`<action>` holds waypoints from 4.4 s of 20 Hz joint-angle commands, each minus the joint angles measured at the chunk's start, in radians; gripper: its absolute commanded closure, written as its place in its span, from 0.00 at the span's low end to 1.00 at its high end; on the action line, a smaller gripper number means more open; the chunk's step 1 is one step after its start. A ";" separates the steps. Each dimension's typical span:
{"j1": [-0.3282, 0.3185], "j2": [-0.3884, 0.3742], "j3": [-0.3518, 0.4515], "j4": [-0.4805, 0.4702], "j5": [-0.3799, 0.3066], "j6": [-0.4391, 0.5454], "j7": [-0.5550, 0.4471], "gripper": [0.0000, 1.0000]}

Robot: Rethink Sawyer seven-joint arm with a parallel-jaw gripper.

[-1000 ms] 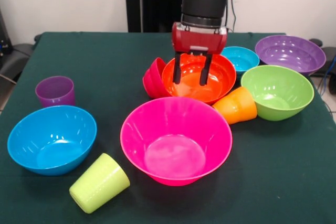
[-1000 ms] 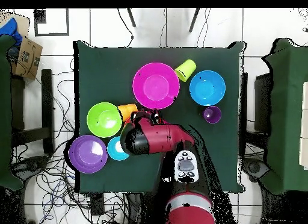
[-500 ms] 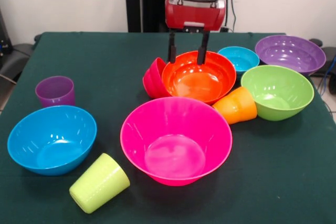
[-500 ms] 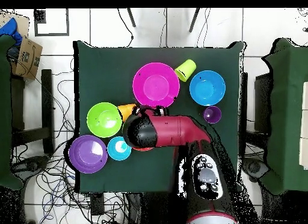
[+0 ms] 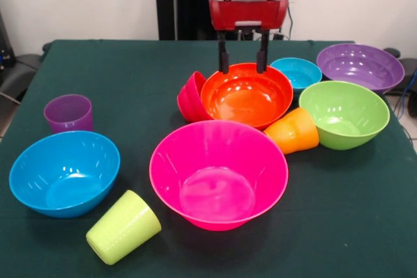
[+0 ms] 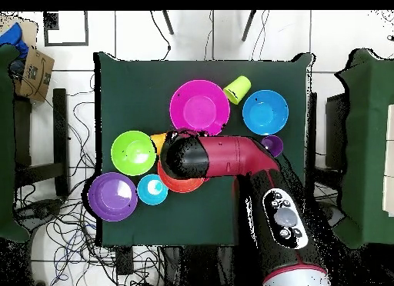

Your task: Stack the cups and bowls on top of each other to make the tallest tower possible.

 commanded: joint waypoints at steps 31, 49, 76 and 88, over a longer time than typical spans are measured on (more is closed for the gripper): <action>0.061 0.014 0.116 -0.474 0.054 0.497 -0.105 0.00; 0.073 0.050 0.120 -0.559 0.026 0.564 -0.116 0.00; 0.028 0.242 0.139 -0.529 -0.021 0.289 -0.157 0.00; -0.030 0.357 0.224 -0.547 -0.088 0.217 -0.269 0.00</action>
